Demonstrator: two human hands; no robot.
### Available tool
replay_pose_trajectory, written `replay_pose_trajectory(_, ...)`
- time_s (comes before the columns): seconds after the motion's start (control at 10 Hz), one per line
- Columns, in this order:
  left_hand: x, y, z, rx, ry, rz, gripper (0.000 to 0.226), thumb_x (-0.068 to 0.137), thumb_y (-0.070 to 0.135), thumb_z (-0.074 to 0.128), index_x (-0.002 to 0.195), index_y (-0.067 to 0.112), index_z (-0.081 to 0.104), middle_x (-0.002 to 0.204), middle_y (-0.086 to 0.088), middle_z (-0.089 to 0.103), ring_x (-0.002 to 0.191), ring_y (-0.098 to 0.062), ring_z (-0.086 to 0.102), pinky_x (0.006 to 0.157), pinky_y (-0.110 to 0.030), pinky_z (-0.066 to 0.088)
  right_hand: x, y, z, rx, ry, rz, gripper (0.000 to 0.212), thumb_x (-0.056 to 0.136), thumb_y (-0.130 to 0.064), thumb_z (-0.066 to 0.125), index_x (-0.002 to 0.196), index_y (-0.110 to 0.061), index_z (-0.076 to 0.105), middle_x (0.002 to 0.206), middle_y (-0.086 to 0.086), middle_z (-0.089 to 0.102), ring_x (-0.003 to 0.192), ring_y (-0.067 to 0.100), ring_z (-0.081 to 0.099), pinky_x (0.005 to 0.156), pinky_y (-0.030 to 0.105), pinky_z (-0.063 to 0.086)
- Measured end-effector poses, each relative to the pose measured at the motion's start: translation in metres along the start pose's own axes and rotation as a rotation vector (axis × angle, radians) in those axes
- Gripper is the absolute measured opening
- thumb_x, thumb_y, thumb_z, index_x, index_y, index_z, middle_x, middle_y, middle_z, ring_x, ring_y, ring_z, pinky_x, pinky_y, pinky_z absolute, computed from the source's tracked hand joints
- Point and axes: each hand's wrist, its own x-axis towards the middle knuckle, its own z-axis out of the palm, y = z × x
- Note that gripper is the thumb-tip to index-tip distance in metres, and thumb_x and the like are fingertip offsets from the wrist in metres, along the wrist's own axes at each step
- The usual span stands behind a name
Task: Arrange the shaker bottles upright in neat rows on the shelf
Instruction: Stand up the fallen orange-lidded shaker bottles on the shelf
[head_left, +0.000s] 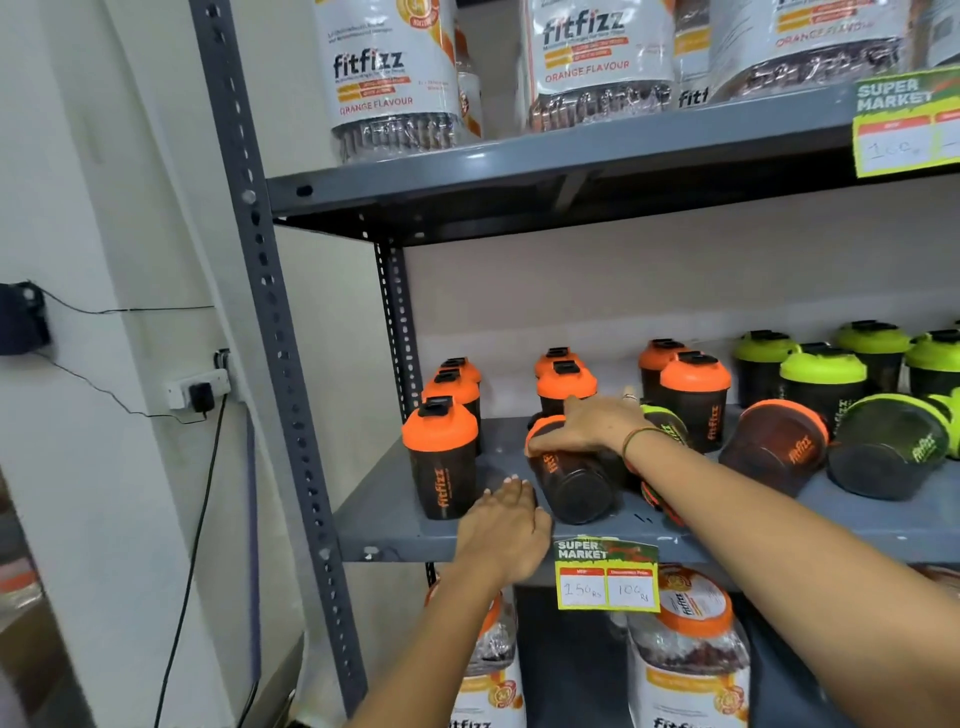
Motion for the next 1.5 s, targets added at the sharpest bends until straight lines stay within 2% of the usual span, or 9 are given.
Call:
replay_pose_trajectory(0.2,0.001,-0.001,0.001,0.002,0.008,0.020,0.058,0.100,0.034,0.018,0.149,0.005,0.026,0.159,-0.012,0.022,0.147,-0.020,0.021,0.120,-0.035,0.014,-0.003,0.006,-0.008,0.210,0.067,-0.009,0.084,0.058,-0.077,0.066,0.117,-0.018,0.057,0.124,0.013,0.065,0.111,0.035,0.060,0.086,0.038,0.050)
replay_pose_trajectory(0.5,0.002,-0.004,0.007,0.001,0.022,0.032,0.059,0.099,0.035,0.017,0.150,0.005,0.024,0.159,-0.011,0.023,0.148,-0.018,0.019,0.121,-0.035,0.013,-0.026,0.030,-0.012,0.497,0.309,-0.093,0.092,0.061,-0.059,0.083,0.140,-0.027,0.049,0.139,0.005,0.056,0.126,0.027,0.053,0.096,0.035,0.041)
replay_pose_trajectory(0.8,0.003,-0.006,0.007,0.003,0.005,0.036,0.059,0.099,0.035,0.016,0.150,0.005,0.023,0.159,-0.012,0.022,0.148,-0.019,0.018,0.121,-0.037,0.012,-0.047,0.038,-0.002,0.495,0.226,-0.158,0.095,0.060,-0.059,0.084,0.141,-0.033,0.041,0.138,0.000,0.049,0.123,0.024,0.054,0.097,0.040,0.046)
replay_pose_trajectory(1.0,0.007,-0.003,0.000,-0.027,-0.079,0.027,0.060,0.099,0.036,0.017,0.151,0.006,0.017,0.161,-0.011,0.014,0.149,-0.019,0.011,0.121,-0.036,0.006,-0.058,0.045,-0.008,0.469,0.188,-0.160,0.098,0.063,-0.063,0.082,0.145,-0.031,0.037,0.139,-0.004,0.048,0.125,0.019,0.050,0.103,0.044,0.044)
replay_pose_trajectory(1.1,0.012,-0.002,-0.001,-0.050,-0.105,0.026,0.061,0.098,0.035,0.019,0.152,0.005,0.015,0.162,-0.012,0.011,0.149,-0.020,0.009,0.121,-0.037,0.005,-0.065,0.054,-0.021,0.527,0.165,-0.167,0.099,0.073,-0.061,0.077,0.152,-0.020,0.033,0.134,-0.007,0.045,0.123,0.012,0.046,0.109,0.038,0.038)
replay_pose_trajectory(1.2,0.017,-0.001,0.000,-0.062,-0.117,0.027,0.061,0.098,0.034,0.019,0.152,0.006,0.015,0.162,-0.011,0.011,0.150,-0.020,0.009,0.122,-0.038,0.005,-0.062,0.070,-0.033,0.723,0.247,-0.054,0.088,0.083,-0.074,0.054,0.149,-0.018,0.042,0.142,0.004,0.054,0.126,0.020,0.051,0.103,0.033,0.038)
replay_pose_trajectory(1.3,0.023,0.002,0.000,-0.073,-0.129,0.027,0.059,0.099,0.033,0.019,0.152,0.006,0.016,0.162,-0.012,0.010,0.150,-0.021,0.009,0.121,-0.038,0.005,-0.058,0.084,-0.040,0.542,0.349,0.041,0.063,0.095,-0.062,0.047,0.127,-0.010,0.063,0.130,0.013,0.064,0.120,0.030,0.056,0.097,0.036,0.041)
replay_pose_trajectory(1.4,0.028,0.003,0.001,-0.091,-0.115,0.032,0.058,0.098,0.031,0.018,0.151,0.005,0.019,0.161,-0.013,0.013,0.149,-0.022,0.012,0.121,-0.040,0.007,-0.048,0.093,-0.037,0.224,0.283,0.080,0.060,0.087,-0.058,0.061,0.125,-0.012,0.063,0.132,0.013,0.062,0.123,0.033,0.055,0.096,0.038,0.044)
replay_pose_trajectory(1.5,0.028,0.003,0.003,-0.079,-0.092,0.039,0.057,0.099,0.030,0.018,0.150,0.005,0.021,0.161,-0.013,0.015,0.149,-0.021,0.014,0.121,-0.040,0.008,-0.038,0.097,-0.029,0.041,0.162,0.136,0.069,0.081,-0.069,0.059,0.127,-0.016,0.060,0.133,0.010,0.061,0.124,0.033,0.054,0.088,0.041,0.039)
